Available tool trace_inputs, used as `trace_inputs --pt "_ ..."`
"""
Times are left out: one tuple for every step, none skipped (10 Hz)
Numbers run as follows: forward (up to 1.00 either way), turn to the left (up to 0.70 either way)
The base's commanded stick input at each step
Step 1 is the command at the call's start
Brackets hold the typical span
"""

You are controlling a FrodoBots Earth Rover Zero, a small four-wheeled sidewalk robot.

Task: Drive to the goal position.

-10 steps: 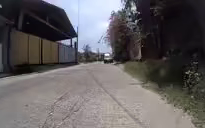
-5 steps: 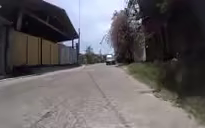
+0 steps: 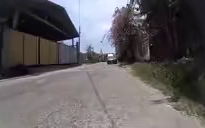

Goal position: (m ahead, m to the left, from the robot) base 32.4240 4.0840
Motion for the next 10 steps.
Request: trace_inputs --pt "1.0 -0.4" --pt "1.0 -0.4" --pt "1.0 -0.29" --pt "1.0 -0.12" --pt "1.0 -0.03" --pt "1.0 0.0" --pt "1.0 0.0" --pt "1.0 0.0" --pt "1.0 0.0" --pt "1.0 0.0"
